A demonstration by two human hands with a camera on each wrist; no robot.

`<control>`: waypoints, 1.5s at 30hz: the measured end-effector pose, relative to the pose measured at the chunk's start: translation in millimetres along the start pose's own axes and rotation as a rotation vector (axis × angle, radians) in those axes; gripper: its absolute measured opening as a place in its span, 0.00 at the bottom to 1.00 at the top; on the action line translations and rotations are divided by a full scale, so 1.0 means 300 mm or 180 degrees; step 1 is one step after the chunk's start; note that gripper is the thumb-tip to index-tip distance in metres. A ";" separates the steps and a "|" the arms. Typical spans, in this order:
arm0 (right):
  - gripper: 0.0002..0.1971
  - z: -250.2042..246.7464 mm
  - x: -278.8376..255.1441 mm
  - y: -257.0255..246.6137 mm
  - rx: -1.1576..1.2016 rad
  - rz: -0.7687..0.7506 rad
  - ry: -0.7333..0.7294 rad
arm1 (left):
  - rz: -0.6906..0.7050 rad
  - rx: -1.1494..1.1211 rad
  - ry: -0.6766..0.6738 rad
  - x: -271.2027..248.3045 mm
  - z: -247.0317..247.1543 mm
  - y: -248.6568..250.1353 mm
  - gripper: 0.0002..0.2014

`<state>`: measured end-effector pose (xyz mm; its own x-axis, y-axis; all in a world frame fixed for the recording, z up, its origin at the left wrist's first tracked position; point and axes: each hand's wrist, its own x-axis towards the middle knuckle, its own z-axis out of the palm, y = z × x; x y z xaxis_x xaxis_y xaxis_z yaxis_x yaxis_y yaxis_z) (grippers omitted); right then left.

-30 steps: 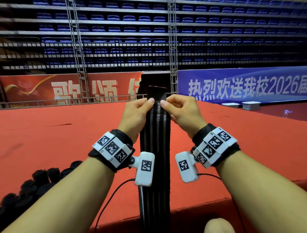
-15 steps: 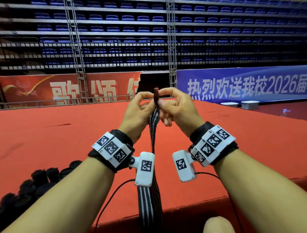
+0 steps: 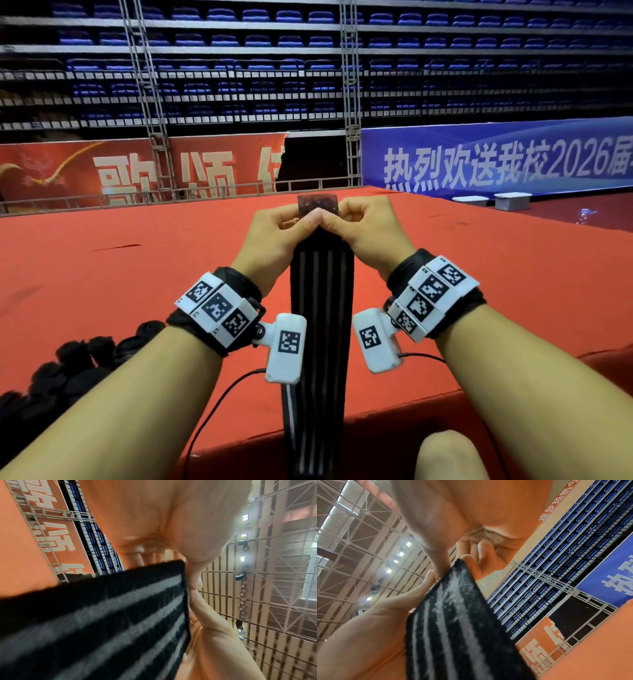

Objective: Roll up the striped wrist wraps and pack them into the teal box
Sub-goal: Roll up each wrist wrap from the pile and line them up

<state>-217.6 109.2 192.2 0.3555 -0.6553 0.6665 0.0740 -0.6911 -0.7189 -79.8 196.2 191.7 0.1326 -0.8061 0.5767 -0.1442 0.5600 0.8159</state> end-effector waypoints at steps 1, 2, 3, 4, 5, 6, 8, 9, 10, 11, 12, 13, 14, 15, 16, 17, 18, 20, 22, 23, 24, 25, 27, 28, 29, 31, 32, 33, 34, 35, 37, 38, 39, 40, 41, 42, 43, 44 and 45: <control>0.21 0.005 -0.001 0.020 0.0010 0.0076 -0.0080 | -0.0056 0.0063 0.0037 0.001 -0.010 -0.019 0.09; 0.22 0.010 -0.003 0.041 0.0035 0.0137 -0.0141 | -0.0132 0.0108 0.0072 0.002 -0.019 -0.038 0.08; 0.22 0.015 -0.001 0.063 0.0054 0.0183 -0.0195 | -0.0213 0.0151 0.0111 0.003 -0.026 -0.055 0.07; 0.22 0.021 0.002 0.082 0.0069 0.0215 -0.0254 | -0.0294 0.0199 0.0152 0.006 -0.034 -0.072 0.07; 0.22 0.029 0.006 0.102 0.0072 0.0241 -0.0316 | -0.0362 0.0241 0.0186 0.009 -0.042 -0.091 0.07; 0.22 0.039 0.009 0.122 0.0075 0.0274 -0.0380 | -0.0419 0.0262 0.0208 0.011 -0.048 -0.110 0.07; 0.20 0.058 0.016 0.160 0.0096 0.0389 -0.0514 | -0.0534 0.0264 0.0258 0.019 -0.065 -0.151 0.07; 0.19 0.067 0.021 0.180 0.0129 0.0481 -0.0575 | -0.0591 0.0263 0.0287 0.024 -0.075 -0.174 0.07; 0.17 0.075 0.026 0.199 0.0182 0.0584 -0.0623 | -0.0644 0.0263 0.0313 0.029 -0.086 -0.198 0.07; 0.15 0.084 0.031 0.218 0.0240 0.0678 -0.0658 | -0.0692 0.0263 0.0338 0.034 -0.099 -0.223 0.07; 0.14 0.094 0.037 0.242 0.0306 0.0752 -0.0687 | -0.0725 0.0271 0.0361 0.038 -0.112 -0.250 0.07; 0.13 0.106 0.043 0.269 0.0365 0.0808 -0.0722 | -0.0750 0.0298 0.0381 0.041 -0.126 -0.280 0.07; 0.11 0.118 0.049 0.303 0.0395 0.0859 -0.0777 | -0.0776 0.0338 0.0394 0.043 -0.139 -0.312 0.07; 0.09 0.131 0.053 0.338 0.0401 0.0915 -0.0855 | -0.0814 0.0373 0.0407 0.044 -0.151 -0.346 0.07; 0.06 0.147 0.055 0.380 0.0397 0.0988 -0.0949 | -0.0869 0.0392 0.0430 0.044 -0.165 -0.384 0.08; 0.04 0.163 0.054 0.422 0.0401 0.1073 -0.1051 | -0.0938 0.0408 0.0465 0.042 -0.181 -0.426 0.08; 0.04 0.181 0.052 0.465 0.0389 0.1170 -0.1141 | -0.1022 0.0440 0.0509 0.041 -0.198 -0.471 0.08; 0.06 0.217 0.045 0.548 0.0265 0.1354 -0.1299 | -0.1212 0.0538 0.0622 0.042 -0.235 -0.565 0.07; 0.07 0.255 0.041 0.626 0.0092 0.1496 -0.1479 | -0.1356 0.0575 0.0738 0.047 -0.270 -0.655 0.07; 0.08 0.274 0.042 0.667 0.0046 0.1562 -0.1537 | -0.1394 0.0565 0.0789 0.051 -0.286 -0.697 0.07; 0.08 0.292 0.044 0.706 0.0002 0.1624 -0.1567 | -0.1428 0.0555 0.0830 0.056 -0.301 -0.734 0.07; 0.09 0.310 0.050 0.747 -0.0045 0.1669 -0.1555 | -0.1476 0.0556 0.0865 0.061 -0.316 -0.774 0.08; 0.10 0.345 0.064 0.831 -0.0135 0.1762 -0.1440 | -0.1677 0.0531 0.0916 0.074 -0.341 -0.848 0.09; 0.10 0.362 0.071 0.871 -0.0183 0.1809 -0.1372 | -0.1826 0.0505 0.0928 0.078 -0.352 -0.885 0.07; 0.10 0.377 0.077 0.915 -0.0220 0.1857 -0.1300 | -0.1984 0.0469 0.0940 0.080 -0.362 -0.924 0.04; 0.10 0.407 0.088 1.000 -0.0379 0.1951 -0.1206 | -0.2285 0.0437 0.0929 0.080 -0.381 -1.001 0.01; 0.10 0.422 0.093 1.039 -0.0476 0.1977 -0.1188 | -0.2389 0.0486 0.0928 0.080 -0.393 -1.041 0.02; 0.11 0.439 0.098 1.080 -0.0538 0.2014 -0.1176 | -0.2461 0.0548 0.0946 0.083 -0.405 -1.079 0.04; 0.11 0.455 0.105 1.113 -0.0567 0.2068 -0.1160 | -0.2507 0.0620 0.0967 0.088 -0.417 -1.112 0.05; 0.12 0.470 0.112 1.146 -0.0583 0.2124 -0.1149 | -0.2532 0.0681 0.0993 0.094 -0.430 -1.143 0.06; 0.12 0.497 0.125 1.197 -0.0608 0.2196 -0.1135 | -0.2600 0.0763 0.1035 0.111 -0.453 -1.197 0.04; 0.12 0.507 0.131 1.215 -0.0624 0.2230 -0.1149 | -0.2641 0.0794 0.1048 0.120 -0.462 -1.221 0.03; 0.11 0.516 0.132 1.237 -0.0620 0.2266 -0.1195 | -0.2677 0.0829 0.1058 0.127 -0.470 -1.244 0.03; 0.10 0.523 0.133 1.255 -0.0612 0.2335 -0.1270 | -0.2711 0.0871 0.1060 0.133 -0.475 -1.264 0.04; 0.08 0.526 0.131 1.270 -0.0602 0.2412 -0.1357 | -0.2741 0.0922 0.1067 0.137 -0.479 -1.284 0.04; 0.07 0.526 0.129 1.285 -0.0610 0.2469 -0.1441 | -0.2767 0.0977 0.1075 0.139 -0.484 -1.302 0.04; 0.08 0.524 0.127 1.302 -0.0632 0.2481 -0.1489 | -0.2786 0.1014 0.1089 0.140 -0.488 -1.320 0.04; 0.11 0.521 0.128 1.314 -0.0678 0.2478 -0.1527 | -0.2803 0.1036 0.1113 0.141 -0.492 -1.337 0.04; 0.13 0.518 0.128 1.325 -0.0717 0.2458 -0.1560 | -0.2813 0.1055 0.1151 0.142 -0.495 -1.352 0.05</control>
<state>-29.8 -143.3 -98.6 0.5872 -0.7908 -0.1726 -0.5094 -0.1953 -0.8381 129.9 -36.7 -108.5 0.6049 -0.7692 -0.2057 -0.1085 -0.3355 0.9358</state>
